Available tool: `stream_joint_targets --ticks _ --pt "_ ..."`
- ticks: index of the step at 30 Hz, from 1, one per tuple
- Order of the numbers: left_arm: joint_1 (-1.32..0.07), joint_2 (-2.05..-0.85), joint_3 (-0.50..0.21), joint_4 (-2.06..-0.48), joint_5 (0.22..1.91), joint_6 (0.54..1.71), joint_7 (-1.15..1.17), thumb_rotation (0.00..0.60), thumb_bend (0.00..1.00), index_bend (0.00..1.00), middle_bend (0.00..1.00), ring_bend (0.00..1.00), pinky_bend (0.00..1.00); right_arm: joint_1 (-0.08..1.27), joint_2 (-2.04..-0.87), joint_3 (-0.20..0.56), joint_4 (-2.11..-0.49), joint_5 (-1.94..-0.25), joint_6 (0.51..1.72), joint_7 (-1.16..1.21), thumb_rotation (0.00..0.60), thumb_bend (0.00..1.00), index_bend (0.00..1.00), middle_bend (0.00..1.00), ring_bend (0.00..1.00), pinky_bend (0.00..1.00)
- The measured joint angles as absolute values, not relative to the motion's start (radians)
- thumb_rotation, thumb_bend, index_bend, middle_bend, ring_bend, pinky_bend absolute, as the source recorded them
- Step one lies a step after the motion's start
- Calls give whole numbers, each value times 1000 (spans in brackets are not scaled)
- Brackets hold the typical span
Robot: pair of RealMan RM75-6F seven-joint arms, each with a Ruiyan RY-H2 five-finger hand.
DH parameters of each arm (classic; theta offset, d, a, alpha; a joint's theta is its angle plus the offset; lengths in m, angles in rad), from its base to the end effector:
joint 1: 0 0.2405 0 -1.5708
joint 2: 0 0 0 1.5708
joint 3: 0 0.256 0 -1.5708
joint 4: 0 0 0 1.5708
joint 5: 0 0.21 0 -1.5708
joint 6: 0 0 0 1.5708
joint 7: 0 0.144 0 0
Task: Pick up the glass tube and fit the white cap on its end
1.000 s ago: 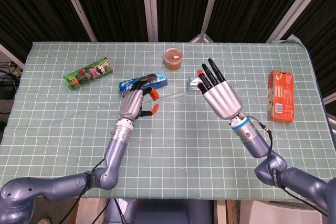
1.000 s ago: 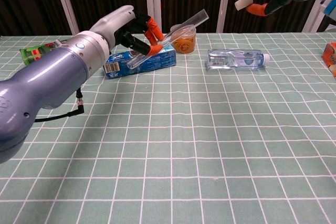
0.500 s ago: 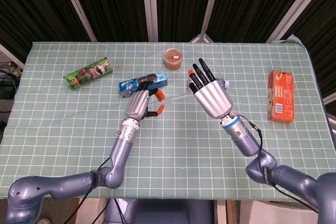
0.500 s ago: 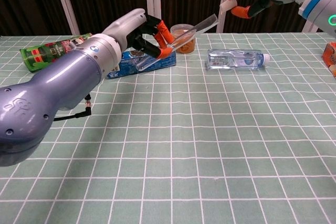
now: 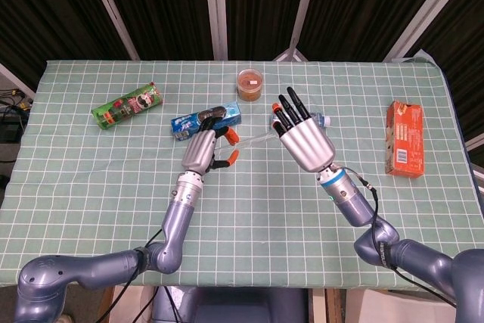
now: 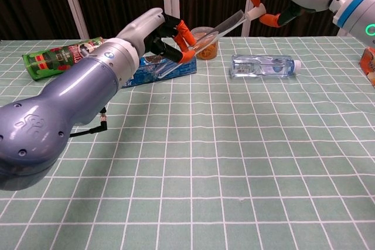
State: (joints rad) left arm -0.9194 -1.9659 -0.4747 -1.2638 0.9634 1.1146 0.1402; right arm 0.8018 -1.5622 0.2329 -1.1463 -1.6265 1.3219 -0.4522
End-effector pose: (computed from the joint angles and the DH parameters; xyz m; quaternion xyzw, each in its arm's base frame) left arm -0.0290 0.3734 -0.0678 -0.5466 -0.5237 -0.5554 0.3444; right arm -0.1095 -0.3834 0.0549 0.7124 0.0232 0.4608 0.5288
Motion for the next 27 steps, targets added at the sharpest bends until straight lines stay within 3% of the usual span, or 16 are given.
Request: stream_joint_targets --ticks 27 --pt "-923 -1975 -480 -1252 965 1118 152 600 636 564 547 120 0 803 -1564 229 -1156 -1611 1330 -464 600 318 668 285 165 47"
